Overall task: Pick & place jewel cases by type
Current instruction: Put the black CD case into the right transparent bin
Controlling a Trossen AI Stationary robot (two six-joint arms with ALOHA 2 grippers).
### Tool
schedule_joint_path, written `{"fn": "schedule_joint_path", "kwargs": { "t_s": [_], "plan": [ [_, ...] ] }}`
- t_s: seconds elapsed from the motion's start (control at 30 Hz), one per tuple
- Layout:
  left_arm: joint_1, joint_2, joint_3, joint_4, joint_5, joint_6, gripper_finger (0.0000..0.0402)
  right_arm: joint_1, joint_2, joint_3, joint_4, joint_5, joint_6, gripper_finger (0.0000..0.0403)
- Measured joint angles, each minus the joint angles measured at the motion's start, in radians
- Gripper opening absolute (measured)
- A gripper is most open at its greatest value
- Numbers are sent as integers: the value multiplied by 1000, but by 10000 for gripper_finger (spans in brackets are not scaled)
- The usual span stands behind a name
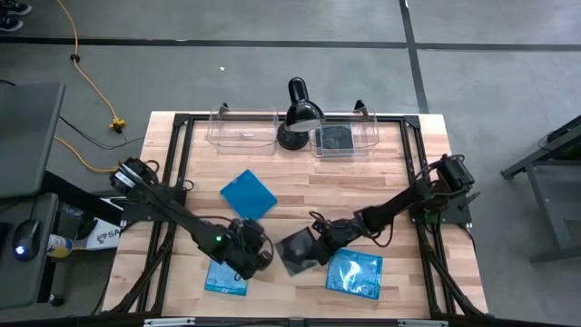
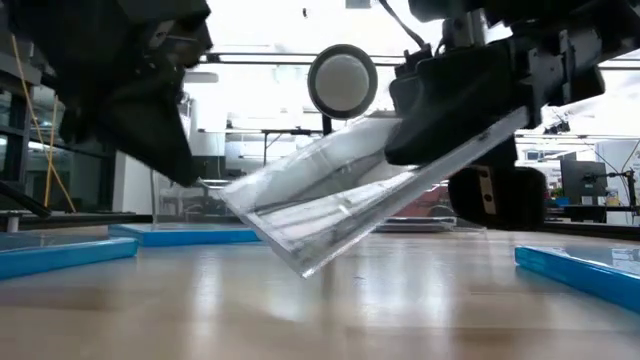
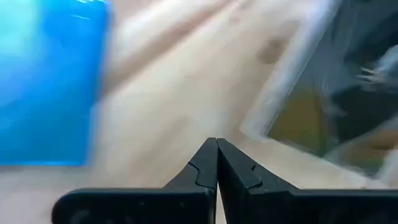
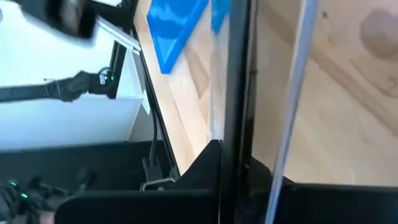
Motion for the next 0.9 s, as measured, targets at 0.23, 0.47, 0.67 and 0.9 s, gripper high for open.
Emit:
{"fn": "schedule_joint_path", "kwargs": {
  "t_s": [0.23,0.47,0.67,0.9],
  "plan": [
    [2,-82,1,-99,-54,0,0,14,0,0,-12,26,-1,1],
    [2,-88,1,-156,-61,-10,0,15,0,0,1,40,-2,1],
    [0,-110,1,-265,-51,-86,0,15,0,0,17,56,-2,0],
    [-1,-179,1,-367,-73,-87,0,15,0,0,103,104,-29,0]
  ]
}}
